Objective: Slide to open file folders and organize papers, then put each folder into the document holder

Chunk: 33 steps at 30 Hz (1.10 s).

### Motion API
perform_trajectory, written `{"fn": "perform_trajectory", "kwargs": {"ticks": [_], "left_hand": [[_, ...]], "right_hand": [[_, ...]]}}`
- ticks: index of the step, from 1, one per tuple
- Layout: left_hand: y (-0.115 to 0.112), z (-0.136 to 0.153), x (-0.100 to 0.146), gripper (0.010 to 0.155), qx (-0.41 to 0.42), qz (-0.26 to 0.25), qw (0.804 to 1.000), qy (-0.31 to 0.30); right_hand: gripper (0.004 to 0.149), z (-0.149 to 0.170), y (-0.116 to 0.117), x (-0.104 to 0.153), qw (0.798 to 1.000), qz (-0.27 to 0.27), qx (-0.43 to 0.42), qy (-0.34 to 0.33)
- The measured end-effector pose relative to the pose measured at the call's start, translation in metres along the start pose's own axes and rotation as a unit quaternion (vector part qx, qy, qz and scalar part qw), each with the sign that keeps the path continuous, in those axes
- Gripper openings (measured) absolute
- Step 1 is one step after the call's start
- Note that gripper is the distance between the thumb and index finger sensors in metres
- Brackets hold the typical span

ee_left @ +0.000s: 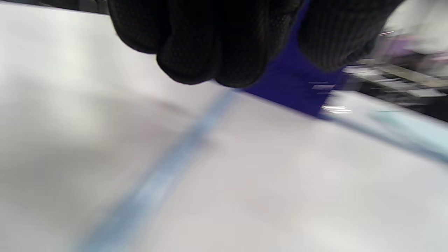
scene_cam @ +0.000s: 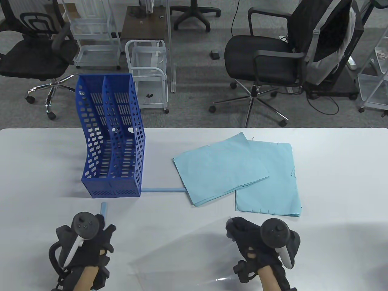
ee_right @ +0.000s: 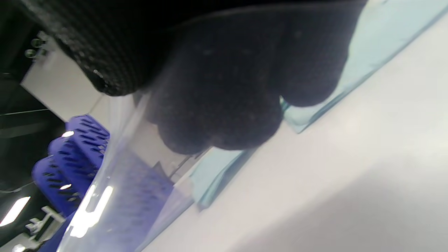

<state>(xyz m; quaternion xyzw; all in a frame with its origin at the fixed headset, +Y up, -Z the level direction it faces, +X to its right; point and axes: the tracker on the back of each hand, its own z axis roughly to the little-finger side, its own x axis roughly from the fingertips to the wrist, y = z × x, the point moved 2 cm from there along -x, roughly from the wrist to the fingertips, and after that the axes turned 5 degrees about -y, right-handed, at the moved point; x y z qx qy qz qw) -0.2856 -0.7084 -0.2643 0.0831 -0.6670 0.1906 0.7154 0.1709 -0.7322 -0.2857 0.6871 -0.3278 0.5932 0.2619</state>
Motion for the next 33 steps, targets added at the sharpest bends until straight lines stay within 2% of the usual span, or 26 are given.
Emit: {"fn": "perform_trajectory", "kwargs": {"ticks": [1,3,6,8,12,14,17,20,22,24,26,28,30,32,33], "left_hand": [[-0.009,-0.022,0.004,0.068,0.032,0.029,0.995,-0.088],[-0.026,-0.049,0.010,0.076,0.058,0.087,0.983,-0.153],[-0.049,-0.072,0.015,0.081,0.073,0.182,0.958,-0.209],[-0.060,-0.078,0.014,0.076,0.090,0.206,0.948,-0.224],[-0.065,-0.079,0.009,0.046,0.120,0.167,0.951,-0.229],[-0.061,-0.075,0.009,0.044,0.129,0.144,0.955,-0.224],[-0.051,-0.065,0.007,0.044,0.167,0.104,0.958,-0.207],[-0.042,-0.048,0.004,0.043,0.251,0.062,0.948,-0.183],[-0.039,-0.040,0.002,0.043,0.303,0.051,0.935,-0.176],[-0.039,-0.035,0.001,0.043,0.350,0.043,0.920,-0.169],[-0.041,-0.031,0.001,0.043,0.397,0.035,0.904,-0.156],[-0.044,-0.030,0.000,0.043,0.417,0.043,0.895,-0.152],[-0.048,-0.030,-0.001,0.043,0.418,0.060,0.894,-0.149],[-0.053,-0.030,-0.002,0.044,0.420,0.065,0.895,-0.135],[-0.055,-0.030,-0.002,0.044,0.417,0.070,0.897,-0.131]], "right_hand": [[0.040,-0.004,0.002,0.001,1.000,-0.004,-0.009,-0.019],[0.040,-0.013,0.004,0.002,0.998,-0.004,-0.028,-0.048],[0.040,-0.027,0.004,0.006,0.994,-0.007,-0.046,-0.096],[0.040,-0.035,0.005,0.009,0.991,-0.005,-0.057,-0.123],[0.040,-0.043,0.009,0.011,0.989,-0.004,-0.058,-0.139],[0.046,-0.039,0.008,0.011,0.992,0.014,-0.052,-0.117],[0.072,-0.024,-0.001,0.010,0.997,0.050,-0.034,-0.050],[0.084,0.002,-0.012,0.008,0.996,0.065,-0.060,0.033],[0.088,0.019,-0.011,0.007,0.988,0.041,-0.125,0.084],[0.090,0.031,0.000,0.005,0.972,-0.031,-0.201,0.120],[0.086,0.035,0.016,0.002,0.947,-0.116,-0.276,0.115],[0.078,0.031,0.027,0.001,0.931,-0.152,-0.314,0.108],[0.065,0.024,0.034,0.000,0.932,-0.159,-0.311,0.100],[0.042,0.018,0.033,0.000,0.948,-0.132,-0.271,0.101],[0.042,0.017,0.031,0.001,0.954,-0.116,-0.257,0.106]]}}
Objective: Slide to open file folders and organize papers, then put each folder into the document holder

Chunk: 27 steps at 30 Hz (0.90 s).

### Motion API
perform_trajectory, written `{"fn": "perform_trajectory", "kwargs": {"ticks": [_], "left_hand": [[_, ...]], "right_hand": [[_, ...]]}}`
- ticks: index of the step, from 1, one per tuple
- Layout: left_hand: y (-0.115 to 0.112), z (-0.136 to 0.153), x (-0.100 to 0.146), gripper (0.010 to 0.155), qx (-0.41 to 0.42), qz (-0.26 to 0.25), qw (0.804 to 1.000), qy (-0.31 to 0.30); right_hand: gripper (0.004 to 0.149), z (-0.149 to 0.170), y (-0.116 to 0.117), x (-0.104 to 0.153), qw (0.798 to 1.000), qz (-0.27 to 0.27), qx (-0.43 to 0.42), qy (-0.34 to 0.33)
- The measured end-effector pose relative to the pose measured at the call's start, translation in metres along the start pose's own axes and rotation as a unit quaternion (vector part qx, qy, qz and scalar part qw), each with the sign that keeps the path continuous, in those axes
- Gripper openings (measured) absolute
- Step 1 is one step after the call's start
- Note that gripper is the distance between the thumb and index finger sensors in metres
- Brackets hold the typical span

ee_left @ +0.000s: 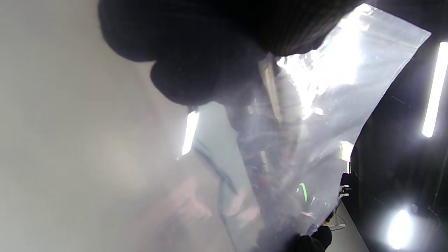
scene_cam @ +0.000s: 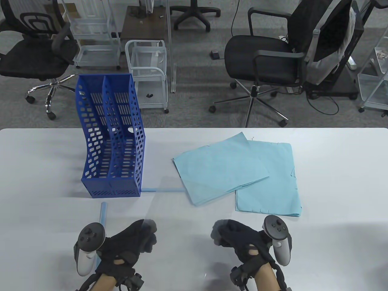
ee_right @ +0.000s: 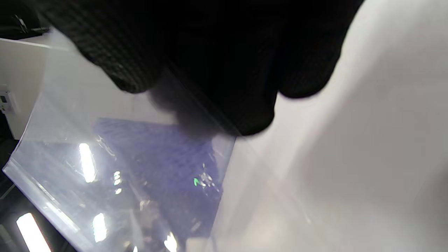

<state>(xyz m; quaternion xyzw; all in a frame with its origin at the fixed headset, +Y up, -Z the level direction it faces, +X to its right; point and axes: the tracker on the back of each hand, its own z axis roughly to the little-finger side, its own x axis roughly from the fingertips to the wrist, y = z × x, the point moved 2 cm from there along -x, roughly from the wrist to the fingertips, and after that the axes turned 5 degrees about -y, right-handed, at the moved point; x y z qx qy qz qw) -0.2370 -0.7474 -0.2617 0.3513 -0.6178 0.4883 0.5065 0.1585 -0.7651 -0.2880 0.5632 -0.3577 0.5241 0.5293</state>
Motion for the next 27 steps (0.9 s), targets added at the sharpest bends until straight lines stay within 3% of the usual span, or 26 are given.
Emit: {"fn": "perform_trajectory", "kwargs": {"ticks": [3,5,8,10,12,15,19,23,27], "left_hand": [[-0.003,0.005,0.000,0.053,-0.048,0.035,0.997,0.052],[-0.003,0.004,0.001,0.064,-0.101,0.004,0.992,0.069],[-0.004,-0.006,0.006,0.072,-0.176,-0.035,0.982,0.055],[-0.011,-0.014,0.007,0.072,-0.192,-0.034,0.981,0.016],[-0.027,-0.022,0.004,0.066,-0.179,0.035,0.982,-0.039],[-0.061,-0.022,0.004,0.066,-0.139,0.160,0.977,-0.038],[-0.092,-0.012,0.004,0.072,-0.056,0.228,0.972,-0.018],[-0.098,-0.009,0.008,0.082,-0.065,0.213,0.975,-0.002],[-0.097,-0.014,0.014,0.089,-0.116,0.160,0.980,0.012]], "right_hand": [[0.041,-0.007,-0.008,0.005,0.998,0.042,0.050,0.000],[0.040,-0.009,-0.011,0.007,0.996,0.049,0.072,0.007],[0.041,-0.009,-0.009,0.008,0.994,0.055,0.093,0.017],[0.041,-0.011,-0.002,0.008,0.993,0.051,0.106,0.015],[0.041,-0.012,0.009,0.008,0.992,0.048,0.117,0.011],[0.042,-0.013,0.027,0.007,0.991,0.042,0.128,0.007],[0.043,-0.012,0.056,0.006,0.990,0.030,0.134,0.000],[0.044,-0.010,0.080,0.006,0.992,0.021,0.126,0.004],[0.045,-0.006,0.096,0.004,0.996,-0.022,0.084,0.017]]}}
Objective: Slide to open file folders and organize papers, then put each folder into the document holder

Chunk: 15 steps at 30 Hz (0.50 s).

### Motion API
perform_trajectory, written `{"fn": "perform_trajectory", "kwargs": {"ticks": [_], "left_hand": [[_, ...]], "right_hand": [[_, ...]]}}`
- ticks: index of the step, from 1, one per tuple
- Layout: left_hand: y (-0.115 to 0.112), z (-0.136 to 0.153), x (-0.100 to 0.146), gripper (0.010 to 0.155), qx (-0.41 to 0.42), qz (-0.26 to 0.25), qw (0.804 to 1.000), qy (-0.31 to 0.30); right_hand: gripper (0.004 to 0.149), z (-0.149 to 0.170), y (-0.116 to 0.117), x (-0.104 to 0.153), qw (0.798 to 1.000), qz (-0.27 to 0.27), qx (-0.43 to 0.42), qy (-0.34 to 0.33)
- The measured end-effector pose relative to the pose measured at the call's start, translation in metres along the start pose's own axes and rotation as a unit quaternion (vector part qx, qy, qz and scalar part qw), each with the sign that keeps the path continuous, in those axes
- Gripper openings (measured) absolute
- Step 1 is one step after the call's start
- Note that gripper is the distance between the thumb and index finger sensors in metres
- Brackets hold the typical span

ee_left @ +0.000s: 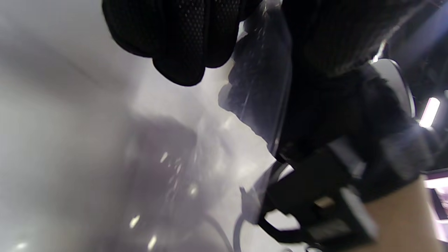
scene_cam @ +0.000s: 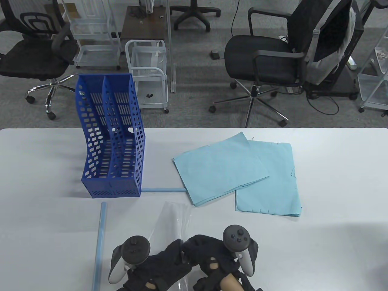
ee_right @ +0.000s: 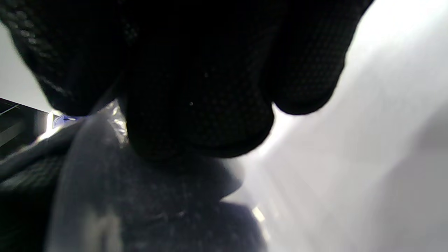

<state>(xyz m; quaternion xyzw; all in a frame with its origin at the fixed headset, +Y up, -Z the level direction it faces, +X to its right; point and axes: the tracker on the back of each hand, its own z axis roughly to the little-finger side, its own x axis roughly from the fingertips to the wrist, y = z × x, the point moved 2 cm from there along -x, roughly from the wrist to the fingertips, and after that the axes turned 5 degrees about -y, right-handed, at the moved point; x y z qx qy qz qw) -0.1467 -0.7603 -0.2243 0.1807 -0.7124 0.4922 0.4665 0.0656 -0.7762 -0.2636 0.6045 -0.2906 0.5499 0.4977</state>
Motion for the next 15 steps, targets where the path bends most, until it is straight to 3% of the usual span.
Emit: {"fn": "perform_trajectory", "kwargs": {"ticks": [7,15], "left_hand": [[0.006,0.003,0.003,0.076,0.006,-0.062,0.998,0.014],[0.019,0.006,0.007,0.060,0.052,-0.064,0.996,0.022]], "right_hand": [[0.046,-0.007,0.008,-0.004,0.998,-0.036,-0.015,-0.044],[0.044,-0.010,-0.002,-0.008,0.998,-0.035,-0.008,-0.060]]}}
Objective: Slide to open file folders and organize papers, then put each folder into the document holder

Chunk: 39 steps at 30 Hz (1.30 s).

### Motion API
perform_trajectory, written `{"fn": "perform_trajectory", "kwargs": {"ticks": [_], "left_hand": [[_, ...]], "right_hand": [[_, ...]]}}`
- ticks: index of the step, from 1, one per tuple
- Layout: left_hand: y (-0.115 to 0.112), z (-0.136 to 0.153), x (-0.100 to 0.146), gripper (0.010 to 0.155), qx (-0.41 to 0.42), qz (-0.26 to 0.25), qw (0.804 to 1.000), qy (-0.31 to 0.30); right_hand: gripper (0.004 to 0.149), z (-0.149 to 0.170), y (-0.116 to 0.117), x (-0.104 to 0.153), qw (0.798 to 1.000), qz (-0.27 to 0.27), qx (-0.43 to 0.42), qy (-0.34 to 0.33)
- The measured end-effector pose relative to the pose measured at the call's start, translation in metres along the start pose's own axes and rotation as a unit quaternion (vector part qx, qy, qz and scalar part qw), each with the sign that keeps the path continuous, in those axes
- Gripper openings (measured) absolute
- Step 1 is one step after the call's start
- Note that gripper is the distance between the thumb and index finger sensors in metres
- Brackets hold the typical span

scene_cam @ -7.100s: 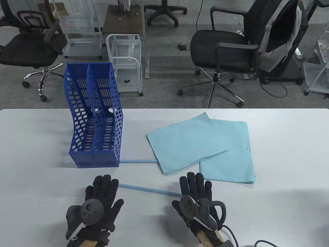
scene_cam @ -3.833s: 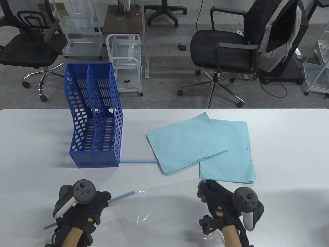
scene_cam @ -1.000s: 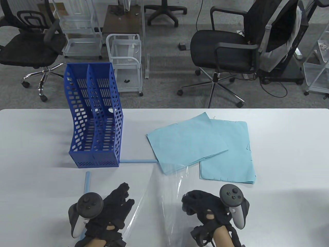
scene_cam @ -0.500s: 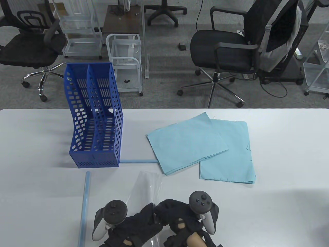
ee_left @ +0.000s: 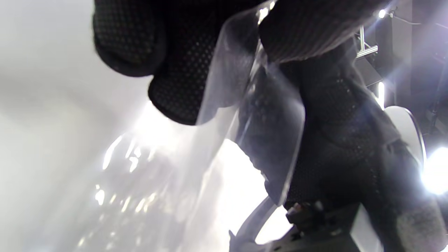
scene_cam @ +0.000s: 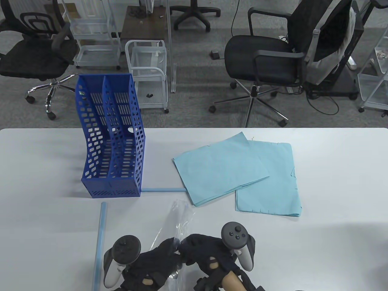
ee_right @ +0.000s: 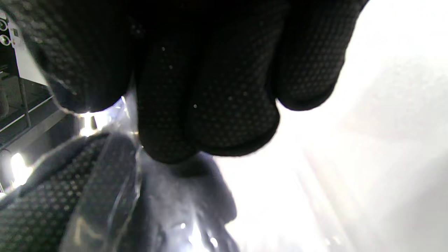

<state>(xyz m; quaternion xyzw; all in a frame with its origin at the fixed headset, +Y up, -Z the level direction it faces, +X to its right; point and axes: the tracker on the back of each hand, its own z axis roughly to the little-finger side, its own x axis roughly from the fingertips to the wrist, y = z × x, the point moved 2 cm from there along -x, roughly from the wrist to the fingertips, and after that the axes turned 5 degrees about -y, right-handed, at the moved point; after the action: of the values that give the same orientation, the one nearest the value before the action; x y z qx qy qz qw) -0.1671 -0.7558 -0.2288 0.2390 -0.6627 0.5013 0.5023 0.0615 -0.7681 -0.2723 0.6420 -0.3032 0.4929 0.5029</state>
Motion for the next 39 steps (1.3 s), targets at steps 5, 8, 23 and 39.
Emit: {"fn": "perform_trajectory", "kwargs": {"ticks": [5,8,23,39], "left_hand": [[0.021,-0.002,0.006,0.057,0.003,-0.027,1.000,0.006],[0.044,-0.002,0.011,0.055,-0.016,-0.057,0.998,0.013],[0.127,0.034,0.020,0.047,-0.056,-0.114,0.984,0.124],[0.124,0.059,0.004,0.047,-0.189,-0.113,0.949,0.224]], "right_hand": [[0.043,-0.005,-0.015,0.000,0.999,-0.007,0.050,-0.001],[0.043,-0.009,-0.040,0.005,0.992,0.014,0.128,0.011],[0.043,0.014,-0.137,0.028,0.914,0.128,0.352,0.156],[0.044,0.035,-0.150,0.025,0.854,0.157,0.433,0.242]]}}
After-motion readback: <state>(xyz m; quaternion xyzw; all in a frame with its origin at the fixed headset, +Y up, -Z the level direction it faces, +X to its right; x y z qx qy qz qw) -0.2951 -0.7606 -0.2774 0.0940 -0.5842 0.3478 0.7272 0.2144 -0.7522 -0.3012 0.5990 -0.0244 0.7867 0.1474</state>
